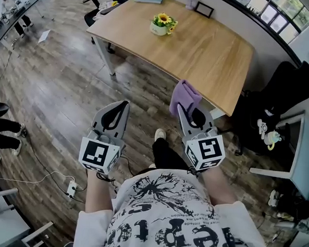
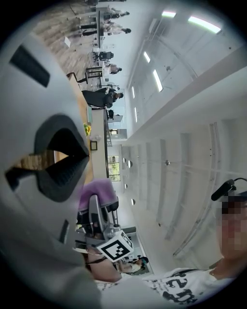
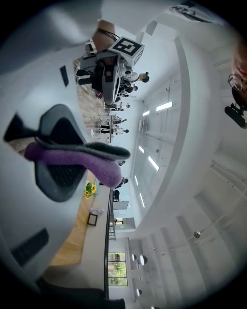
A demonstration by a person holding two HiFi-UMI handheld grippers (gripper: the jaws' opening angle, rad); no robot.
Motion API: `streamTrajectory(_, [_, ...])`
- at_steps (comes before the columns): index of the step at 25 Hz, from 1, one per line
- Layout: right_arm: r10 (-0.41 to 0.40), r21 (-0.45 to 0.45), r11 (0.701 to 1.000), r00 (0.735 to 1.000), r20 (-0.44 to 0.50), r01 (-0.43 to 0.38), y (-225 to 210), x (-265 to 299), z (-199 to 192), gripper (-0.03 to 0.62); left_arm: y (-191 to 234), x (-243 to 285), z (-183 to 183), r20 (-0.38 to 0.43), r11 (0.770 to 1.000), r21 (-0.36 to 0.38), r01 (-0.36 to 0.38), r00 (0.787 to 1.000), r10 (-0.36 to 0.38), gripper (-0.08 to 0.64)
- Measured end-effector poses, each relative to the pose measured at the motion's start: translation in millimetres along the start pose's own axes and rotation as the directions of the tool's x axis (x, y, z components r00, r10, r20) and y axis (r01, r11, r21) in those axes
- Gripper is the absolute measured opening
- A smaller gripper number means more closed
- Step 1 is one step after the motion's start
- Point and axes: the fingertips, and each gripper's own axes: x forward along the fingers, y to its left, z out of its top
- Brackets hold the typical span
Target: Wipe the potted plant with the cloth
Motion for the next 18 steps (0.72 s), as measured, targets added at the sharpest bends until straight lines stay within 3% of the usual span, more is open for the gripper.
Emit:
streamTrajectory(4, [0.021,-0.009,1.0,1.0,-0.011,-0.021,-19,43,-4,0.067,21,34,-5,-0.009,1.0,0.017,-0.009,1.0,0.009,0.003])
streamTrajectory(9, [0.058,-0.002,0.998,0.998,-0.024,-0.058,-40,117,3,0.067,77,87,-5,-0.031,0.999,0.037,-0.026,0.999,0.027,0.003])
streamTrajectory(18, [0.019,-0.01,1.0,0.999,-0.048,-0.02,-138,264,22,0.067,177,239,5,-0.035,0.999,0.039,0.007,0.999,-0.006,0.003])
